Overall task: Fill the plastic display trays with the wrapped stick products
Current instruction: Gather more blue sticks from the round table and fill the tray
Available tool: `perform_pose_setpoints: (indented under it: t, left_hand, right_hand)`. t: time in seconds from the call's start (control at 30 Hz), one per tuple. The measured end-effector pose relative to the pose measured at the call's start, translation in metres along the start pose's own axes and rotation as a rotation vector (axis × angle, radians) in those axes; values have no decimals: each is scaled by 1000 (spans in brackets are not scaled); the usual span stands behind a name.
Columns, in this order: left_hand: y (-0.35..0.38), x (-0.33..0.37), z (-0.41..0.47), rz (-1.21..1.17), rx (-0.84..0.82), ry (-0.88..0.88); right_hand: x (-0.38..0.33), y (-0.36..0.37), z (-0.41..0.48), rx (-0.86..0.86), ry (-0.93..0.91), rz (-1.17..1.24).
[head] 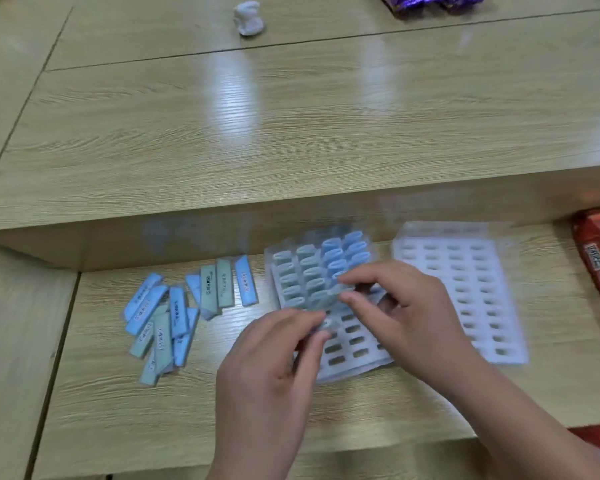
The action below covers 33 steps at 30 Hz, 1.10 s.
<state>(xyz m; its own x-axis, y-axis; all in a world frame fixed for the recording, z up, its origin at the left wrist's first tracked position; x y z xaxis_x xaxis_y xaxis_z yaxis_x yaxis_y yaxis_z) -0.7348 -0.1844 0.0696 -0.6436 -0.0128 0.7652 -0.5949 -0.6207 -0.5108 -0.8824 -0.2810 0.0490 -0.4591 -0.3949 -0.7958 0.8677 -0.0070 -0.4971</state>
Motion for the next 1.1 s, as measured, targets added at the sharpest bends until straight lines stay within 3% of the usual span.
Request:
perform_pose_setpoints:
  t: [0.13, 0.33, 0.47, 0.7, 0.93, 1.1]
  left_hand:
    - [9, -10, -8, 79, 24, 12]
    - [16, -5, -9, 145, 31, 44]
    - [18, -2, -7, 198, 29, 106]
    - [22, 9, -6, 316, -5, 296]
    - [32, 3, -5, 273, -94, 266]
    - [33, -4, -3, 373, -98, 199]
  right_hand:
    - [4, 8, -3, -27, -110, -114]
    - [-1, 8, 0, -44, -230, -95]
    - [1, 8, 0, -75, -238, -96]
    - [-16, 12, -10, -32, -469, -266]
    - [-7, 11, -11, -12, -396, -232]
    - [-5, 13, -13, -31, -368, -199]
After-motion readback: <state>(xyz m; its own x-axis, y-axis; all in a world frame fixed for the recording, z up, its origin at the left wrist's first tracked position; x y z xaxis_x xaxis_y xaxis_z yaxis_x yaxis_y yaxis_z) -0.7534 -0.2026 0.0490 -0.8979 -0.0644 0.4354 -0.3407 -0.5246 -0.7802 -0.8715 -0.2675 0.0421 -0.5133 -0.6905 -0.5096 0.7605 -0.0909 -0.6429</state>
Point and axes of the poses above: each hand's wrist, its own z-axis towards the middle knuckle, its own y-axis out of the palm, x = y × z, the point moved 9 cm from there along z, towards the middle knuckle, and after that the axes turned 15 degrees about x, right-handed, at the moved point
